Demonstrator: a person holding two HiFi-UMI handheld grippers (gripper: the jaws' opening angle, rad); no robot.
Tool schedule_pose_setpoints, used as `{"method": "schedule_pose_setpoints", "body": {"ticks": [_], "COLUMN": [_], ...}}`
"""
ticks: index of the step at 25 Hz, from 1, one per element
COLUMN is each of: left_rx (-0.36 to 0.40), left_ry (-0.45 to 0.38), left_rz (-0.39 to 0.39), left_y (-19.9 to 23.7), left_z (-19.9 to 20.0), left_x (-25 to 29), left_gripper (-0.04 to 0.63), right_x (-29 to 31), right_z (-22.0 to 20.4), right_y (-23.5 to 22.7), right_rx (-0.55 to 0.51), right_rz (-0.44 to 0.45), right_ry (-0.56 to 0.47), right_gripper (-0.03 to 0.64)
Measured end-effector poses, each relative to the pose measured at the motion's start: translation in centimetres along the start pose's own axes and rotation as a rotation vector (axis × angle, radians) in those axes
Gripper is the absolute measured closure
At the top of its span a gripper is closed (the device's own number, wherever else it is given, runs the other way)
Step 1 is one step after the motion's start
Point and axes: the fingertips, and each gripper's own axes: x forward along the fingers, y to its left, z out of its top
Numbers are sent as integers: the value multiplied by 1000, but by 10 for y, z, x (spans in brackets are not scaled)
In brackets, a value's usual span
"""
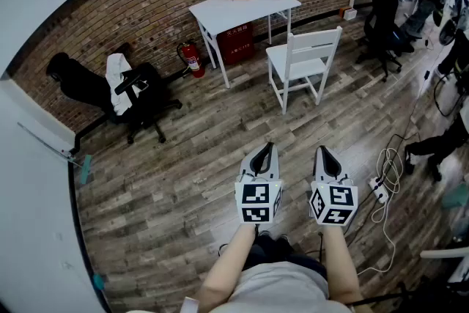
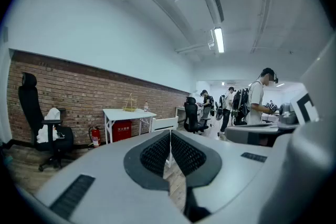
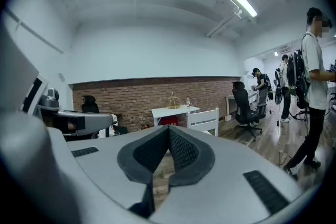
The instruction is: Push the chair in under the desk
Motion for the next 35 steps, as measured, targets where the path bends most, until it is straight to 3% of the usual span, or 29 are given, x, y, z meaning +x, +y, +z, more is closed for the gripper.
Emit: {"method": "schedule_pose_setpoints", "body": {"ticks": [17, 35], "left_rx": [7, 6], "left_ry": [19, 77], "left_rz": [0, 40], "left_y": [-7, -32], "left_z": [-5, -30], "left_x": [15, 48], "left_gripper": [577, 577], "right_x": [10, 28], "right_z": [-3, -20], "right_y": [-9, -55], "right_rx": [1, 8], "right_rz": [19, 71], "right_ry": [13, 56], "right_gripper": [601, 601]}}
